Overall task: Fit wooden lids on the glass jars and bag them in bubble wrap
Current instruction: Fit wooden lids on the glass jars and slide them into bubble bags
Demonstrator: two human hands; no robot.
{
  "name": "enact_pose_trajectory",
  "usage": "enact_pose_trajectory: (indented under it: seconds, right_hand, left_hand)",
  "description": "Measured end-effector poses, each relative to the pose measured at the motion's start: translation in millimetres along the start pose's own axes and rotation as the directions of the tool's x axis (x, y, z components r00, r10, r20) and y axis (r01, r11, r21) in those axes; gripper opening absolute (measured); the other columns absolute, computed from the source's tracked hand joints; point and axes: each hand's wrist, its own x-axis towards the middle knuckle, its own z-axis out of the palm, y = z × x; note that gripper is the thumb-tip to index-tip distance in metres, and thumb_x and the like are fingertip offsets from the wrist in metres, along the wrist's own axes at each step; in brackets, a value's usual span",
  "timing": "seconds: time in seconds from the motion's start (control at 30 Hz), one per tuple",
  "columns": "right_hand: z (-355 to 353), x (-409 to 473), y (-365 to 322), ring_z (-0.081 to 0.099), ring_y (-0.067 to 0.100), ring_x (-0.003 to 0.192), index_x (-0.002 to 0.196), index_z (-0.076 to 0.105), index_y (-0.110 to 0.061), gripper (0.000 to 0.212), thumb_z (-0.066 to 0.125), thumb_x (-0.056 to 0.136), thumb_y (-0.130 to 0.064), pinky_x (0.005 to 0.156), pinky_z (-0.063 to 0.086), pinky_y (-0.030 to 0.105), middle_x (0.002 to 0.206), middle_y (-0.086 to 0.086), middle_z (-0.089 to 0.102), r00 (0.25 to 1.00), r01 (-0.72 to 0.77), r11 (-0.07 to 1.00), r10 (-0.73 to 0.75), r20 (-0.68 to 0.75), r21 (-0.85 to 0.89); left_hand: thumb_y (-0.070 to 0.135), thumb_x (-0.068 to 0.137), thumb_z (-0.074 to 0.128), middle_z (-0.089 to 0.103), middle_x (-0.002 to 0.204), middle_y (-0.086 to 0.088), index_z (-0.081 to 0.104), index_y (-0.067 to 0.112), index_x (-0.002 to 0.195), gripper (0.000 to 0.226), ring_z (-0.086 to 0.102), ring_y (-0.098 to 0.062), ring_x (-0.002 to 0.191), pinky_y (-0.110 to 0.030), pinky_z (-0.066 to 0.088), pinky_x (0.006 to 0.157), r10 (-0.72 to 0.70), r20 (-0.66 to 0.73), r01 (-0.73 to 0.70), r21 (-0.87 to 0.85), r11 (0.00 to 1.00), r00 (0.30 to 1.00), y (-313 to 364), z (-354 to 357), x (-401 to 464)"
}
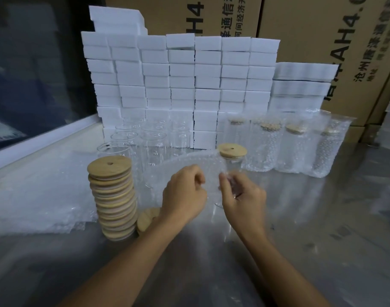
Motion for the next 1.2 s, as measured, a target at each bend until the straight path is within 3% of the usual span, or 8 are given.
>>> enact_pose_trajectory:
  seconds: [0.13,0.27,0.4,0.53,0.67,0.87,1.03,1.2]
  right_hand:
    - [1.5,-2.1,-1.6,0.058,0.004,0.059,0.071,0.063,-0.020,0.018,0.072,0.087,-0.024,0.051,0.039,0.013,0.060,-0.023,0.052,0.995,0.031,0.999,-0.028,0.098,-0.023]
    - [2.4,-4.1,2.4,0.060,0.008,0.063,0.066,0.052,-0.027,0.033,0.080,0.083,-0.020,0.052,0.042,0.021,0.058,-0.019,0.054,0.987,-0.018,1.000,0.019,0.161,-0.010]
    - [4.1,-5.5,6.1,0.055,0.013,0.057,0.064,0.049,-0.020,0.040,0.084,0.080,-0.031,0.054,0.045,0.032,0.056,-0.009,0.053,0.955,-0.134,0.990,0.138,0.262,-0.031]
    - [3.7,-6.1,6.3,0.043,0.011,0.051,0.056,0.035,-0.027,0.054,0.084,0.078,-0.025,0.048,0.036,0.027,0.057,-0.012,0.051,0.949,-0.118,0.993,0.117,0.292,-0.014]
    - [2.4,-5.5,8.3,0.037,0.010,0.048,0.052,0.030,-0.027,0.060,0.086,0.073,-0.019,0.045,0.031,0.024,0.050,-0.013,0.044,0.944,-0.118,0.992,0.122,0.306,-0.034]
    - [0.5,-5.2,-5.0,0.037,0.010,0.046,0.051,0.034,-0.025,0.051,0.069,0.067,-0.058,0.047,0.031,0.023,0.047,-0.008,0.041,0.942,-0.136,0.989,0.110,0.319,0.060]
    - [2.2,-7.4,-8.6,0.056,0.021,0.052,0.062,0.054,-0.010,0.045,0.057,0.093,-0.042,0.056,0.046,0.044,0.056,0.006,0.059,0.928,-0.140,0.984,0.092,0.361,0.109]
    - [0.4,-4.3,-10.9,0.060,0.008,0.052,0.079,0.058,-0.024,0.021,0.070,0.085,-0.040,0.053,0.048,0.026,0.072,-0.017,0.065,0.947,-0.155,0.985,0.128,0.294,0.071]
  left_hand:
    - [0.043,0.078,0.061,0.066,0.080,0.007,0.061,0.028,0.079,0.015,0.064,-0.014,0.072,-0.030,0.050,0.066,-0.096,0.036,0.101,-0.465,0.879,0.995,10.7,4.2,-1.2]
    - [0.020,0.088,0.065,0.068,0.074,0.002,0.065,0.017,0.075,0.014,0.064,-0.018,0.068,-0.038,0.053,0.067,-0.121,-0.029,0.096,-0.433,0.896,0.992,4.9,11.8,-1.3]
    - [0.037,0.084,0.073,0.071,0.079,0.003,0.070,0.021,0.081,0.017,0.069,-0.015,0.076,-0.027,0.048,0.062,-0.161,0.060,0.168,-0.539,0.825,0.985,-1.9,14.6,-6.3]
    - [0.020,0.084,0.075,0.071,0.082,-0.005,0.071,0.018,0.085,0.005,0.067,-0.017,0.071,-0.023,0.047,0.058,-0.149,0.090,0.174,-0.526,0.833,0.985,-4.2,14.7,-8.0]
    - [0.020,0.076,0.078,0.066,0.077,-0.007,0.072,0.019,0.089,0.014,0.060,-0.012,0.064,-0.023,0.049,0.056,-0.051,0.284,0.208,-0.559,0.803,0.958,-8.7,3.4,-10.8]
    - [0.006,0.083,0.072,0.065,0.066,0.012,0.067,0.018,0.076,0.014,0.058,-0.008,0.063,-0.025,0.049,0.065,-0.102,0.022,0.096,-0.566,0.819,0.995,-9.8,2.1,-12.1]
    - [0.002,0.090,0.063,0.069,0.080,-0.002,0.062,0.015,0.082,0.016,0.066,-0.012,0.073,-0.030,0.052,0.066,-0.126,-0.113,0.020,-0.661,0.750,0.986,-15.6,3.1,-13.5]
    - [0.005,0.092,0.057,0.072,0.080,0.008,0.066,0.029,0.083,0.027,0.066,-0.005,0.077,-0.016,0.049,0.067,-0.050,-0.135,-0.043,-0.611,0.790,0.990,-16.6,1.8,-15.2]
